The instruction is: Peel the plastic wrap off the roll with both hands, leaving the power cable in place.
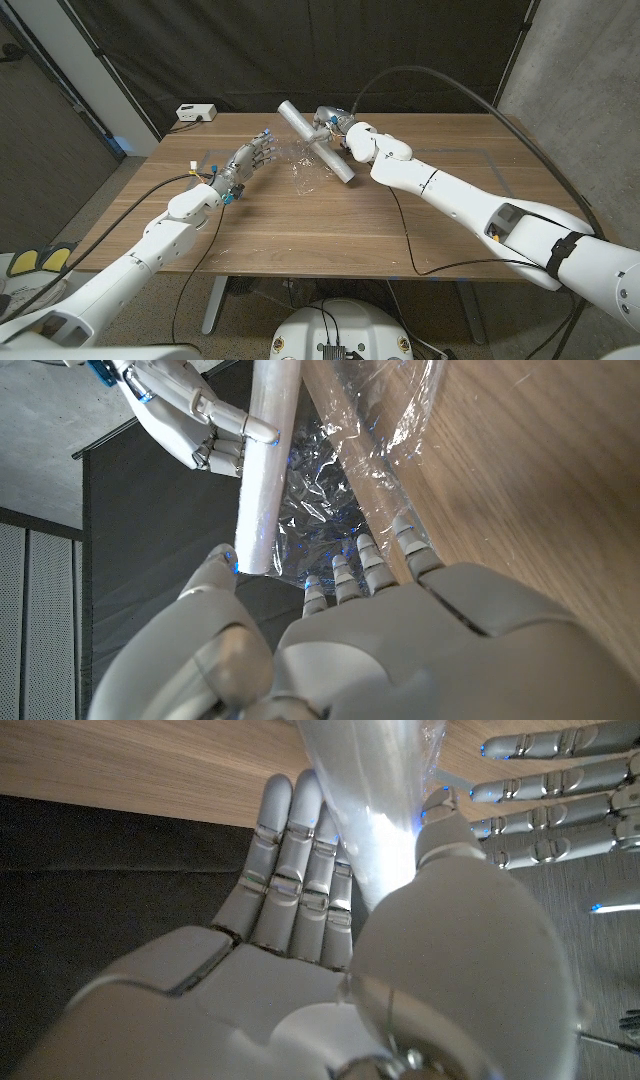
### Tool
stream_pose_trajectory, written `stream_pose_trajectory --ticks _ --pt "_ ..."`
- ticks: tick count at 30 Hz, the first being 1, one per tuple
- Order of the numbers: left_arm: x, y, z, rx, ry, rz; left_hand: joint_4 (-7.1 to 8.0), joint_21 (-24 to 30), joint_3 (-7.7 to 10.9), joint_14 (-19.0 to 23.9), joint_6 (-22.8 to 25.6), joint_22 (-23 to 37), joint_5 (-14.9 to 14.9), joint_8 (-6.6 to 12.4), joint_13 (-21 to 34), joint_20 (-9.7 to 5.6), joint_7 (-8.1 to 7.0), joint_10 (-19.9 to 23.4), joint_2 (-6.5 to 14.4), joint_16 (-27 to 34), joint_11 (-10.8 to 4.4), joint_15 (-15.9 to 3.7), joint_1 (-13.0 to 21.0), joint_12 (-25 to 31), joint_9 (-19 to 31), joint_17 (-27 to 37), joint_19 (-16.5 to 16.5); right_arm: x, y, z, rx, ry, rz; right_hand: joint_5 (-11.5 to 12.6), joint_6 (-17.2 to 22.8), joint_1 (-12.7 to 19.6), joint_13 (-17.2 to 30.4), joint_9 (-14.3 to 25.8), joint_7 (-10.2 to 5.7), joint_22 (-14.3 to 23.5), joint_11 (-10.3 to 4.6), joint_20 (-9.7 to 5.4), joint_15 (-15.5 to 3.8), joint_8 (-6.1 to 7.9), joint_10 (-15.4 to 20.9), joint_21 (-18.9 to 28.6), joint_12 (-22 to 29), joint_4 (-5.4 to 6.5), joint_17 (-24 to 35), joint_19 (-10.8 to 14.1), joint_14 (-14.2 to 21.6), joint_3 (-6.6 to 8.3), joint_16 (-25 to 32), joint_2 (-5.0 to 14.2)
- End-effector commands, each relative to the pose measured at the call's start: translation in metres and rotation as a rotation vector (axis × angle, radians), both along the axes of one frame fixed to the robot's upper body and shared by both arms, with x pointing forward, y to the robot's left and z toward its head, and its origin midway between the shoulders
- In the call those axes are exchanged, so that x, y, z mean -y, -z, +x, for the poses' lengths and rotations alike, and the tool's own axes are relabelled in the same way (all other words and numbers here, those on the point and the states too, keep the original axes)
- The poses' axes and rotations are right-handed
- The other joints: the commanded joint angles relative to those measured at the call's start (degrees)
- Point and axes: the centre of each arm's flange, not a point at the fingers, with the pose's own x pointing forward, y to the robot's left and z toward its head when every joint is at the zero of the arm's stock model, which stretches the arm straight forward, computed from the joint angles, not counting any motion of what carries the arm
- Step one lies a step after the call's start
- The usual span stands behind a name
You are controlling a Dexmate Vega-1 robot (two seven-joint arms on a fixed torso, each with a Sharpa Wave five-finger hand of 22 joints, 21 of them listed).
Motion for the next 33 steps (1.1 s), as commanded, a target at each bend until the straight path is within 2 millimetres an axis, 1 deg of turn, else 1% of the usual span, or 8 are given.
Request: stream_pose_trajectory --ticks 1,2,7,9,18,24,26,33 --pt "0.006 -0.002 -0.006 0.010 -0.043 0.031 -0.72 -0.28 0.20 -0.96 -0.83 0.16 -0.11 -0.25 0.24 0.04 0.05 -0.89 -0.26 -0.38 -0.39 0.07 1.10 -0.15 0.36 0.13 -0.38 0.026 0.001 -0.007 0.047 -0.073 0.193 -0.14 9.66 9.10 0.49 0.27 -9.51 0.10 -8.69 -7.09 -13.87 0.37 8.88 0.77 0.43 0.14 0.48 -0.78 10.94 0.43 0.46 8.71" --pt "0.007 -0.002 -0.007 0.012 -0.046 0.033 -0.84 -0.36 0.19 -1.31 -0.97 0.17 -0.12 -0.25 0.25 0.00 0.40 -1.15 -0.37 -0.44 -0.17 0.16 1.26 -0.22 0.38 0.15 -0.61 0.028 0.001 -0.007 0.044 -0.086 0.212 -0.15 9.66 9.07 0.55 0.29 -9.51 0.09 -8.68 -7.11 -13.87 0.37 8.88 0.86 0.43 0.16 0.55 -0.80 10.90 0.44 0.46 8.71" --pt "0.008 -0.002 -0.009 0.021 -0.070 0.041 -1.29 -0.86 -0.12 -3.35 -2.34 0.27 -0.19 -0.41 0.31 -0.13 0.82 -2.55 -1.08 -0.65 0.17 0.45 1.70 -0.49 0.48 0.32 -1.97 0.036 0.001 -0.010 0.014 -0.156 0.290 -0.16 9.55 8.99 0.88 0.37 -9.48 0.04 -8.78 -7.10 -13.87 0.34 8.72 1.30 0.37 0.23 0.91 -1.15 10.68 0.51 0.41 8.73" --pt "0.008 -0.003 -0.010 0.025 -0.081 0.045 -1.35 -1.08 -0.37 -4.56 -3.24 0.34 -0.15 -0.45 0.35 0.38 1.65 -3.92 -1.35 -0.67 0.51 0.92 1.75 -0.72 0.56 0.46 -2.60 0.039 0.001 -0.011 0.003 -0.186 0.316 -0.16 9.45 8.96 1.04 0.41 -9.50 0.03 -8.81 -7.16 -13.87 0.31 8.69 1.53 0.35 0.26 1.10 -1.35 10.60 0.54 0.41 8.77" --pt "0.012 -0.007 -0.015 0.042 -0.124 0.059 -1.62 -1.67 -1.43 -7.88 -6.93 0.58 0.15 -0.87 0.54 0.29 3.11 -7.37 -2.80 -0.56 1.43 1.43 1.75 -0.87 0.76 0.73 -4.36 0.049 0.004 -0.020 -0.013 -0.280 0.391 -0.13 9.33 8.95 1.51 0.53 -9.48 -0.06 -8.65 -7.14 -13.88 0.29 8.64 2.15 0.31 0.22 1.67 -2.04 10.38 0.64 0.39 8.65" --pt "0.015 -0.007 -0.015 0.038 -0.135 0.067 -1.81 -1.77 -2.05 -8.85 -10.03 0.72 0.42 -1.32 0.65 0.57 3.68 -8.68 -3.66 -0.35 1.64 1.57 1.80 -0.72 0.86 0.84 -4.85 0.051 0.002 -0.031 -0.001 -0.362 0.450 -0.10 9.29 8.83 1.84 0.62 -9.42 -0.21 -8.67 -7.14 -13.87 0.29 8.62 2.56 0.28 0.26 2.09 -2.37 10.33 0.70 0.42 8.58" --pt "0.017 -0.008 -0.015 0.038 -0.136 0.067 -1.89 -1.75 -2.31 -9.07 -10.86 0.76 0.51 -1.35 0.69 0.72 3.98 -8.91 -4.06 -0.29 1.62 2.02 1.79 -0.62 0.88 0.87 -4.85 0.050 0.000 -0.036 0.001 -0.391 0.458 -0.08 9.23 8.77 1.95 0.63 -9.50 -0.27 -8.68 -7.11 -13.86 0.26 8.58 2.71 0.26 0.30 2.22 -2.44 10.32 0.73 0.44 8.58" --pt "0.021 -0.010 -0.014 0.040 -0.136 0.076 -2.17 -1.55 -3.18 -9.06 -13.23 0.85 0.82 -1.38 0.81 1.68 4.54 -9.68 -5.43 0.06 1.86 2.63 1.77 -0.41 0.97 0.92 -4.50 0.045 -0.003 -0.049 -0.003 -0.477 0.457 -0.04 9.27 8.72 2.30 0.72 -9.44 -0.51 -8.70 -7.08 -13.86 0.29 8.67 3.12 0.27 0.28 2.66 -2.63 10.30 0.86 0.47 8.51"
